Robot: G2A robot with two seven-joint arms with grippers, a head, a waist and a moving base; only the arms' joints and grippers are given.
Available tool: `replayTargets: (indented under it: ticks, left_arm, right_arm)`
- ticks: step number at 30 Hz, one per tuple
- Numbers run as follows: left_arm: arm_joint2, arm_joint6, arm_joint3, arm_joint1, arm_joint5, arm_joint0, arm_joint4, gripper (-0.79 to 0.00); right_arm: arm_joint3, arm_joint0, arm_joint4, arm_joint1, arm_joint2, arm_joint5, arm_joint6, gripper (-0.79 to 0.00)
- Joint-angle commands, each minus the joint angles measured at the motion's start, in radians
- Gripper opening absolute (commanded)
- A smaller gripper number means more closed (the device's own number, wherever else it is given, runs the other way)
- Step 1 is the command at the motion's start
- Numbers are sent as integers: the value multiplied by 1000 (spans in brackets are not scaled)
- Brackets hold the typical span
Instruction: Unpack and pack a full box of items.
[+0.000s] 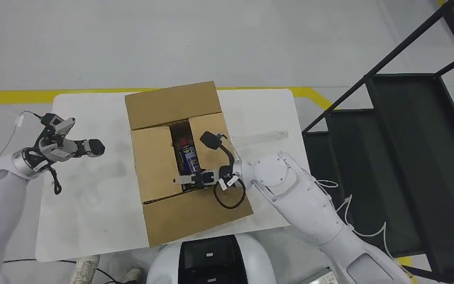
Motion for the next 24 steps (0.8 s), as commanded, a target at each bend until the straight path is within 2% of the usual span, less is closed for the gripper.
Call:
replayTargets:
  ticks: [1, 5, 24]
  left_arm:
    - [0, 0, -92, 27, -2, 67, -41, 0]
    - [-2, 0, -211, 72, -11, 157, -107, 0]
    - [-2, 0, -211, 72, -11, 157, -107, 0]
  right_arm:
    - [25, 20, 18, -8, -23, 10, -23, 0]
    - [57, 51, 21, -21, -62, 7, -56, 0]
    - [64, 58, 23, -25, -73, 1, -58, 0]
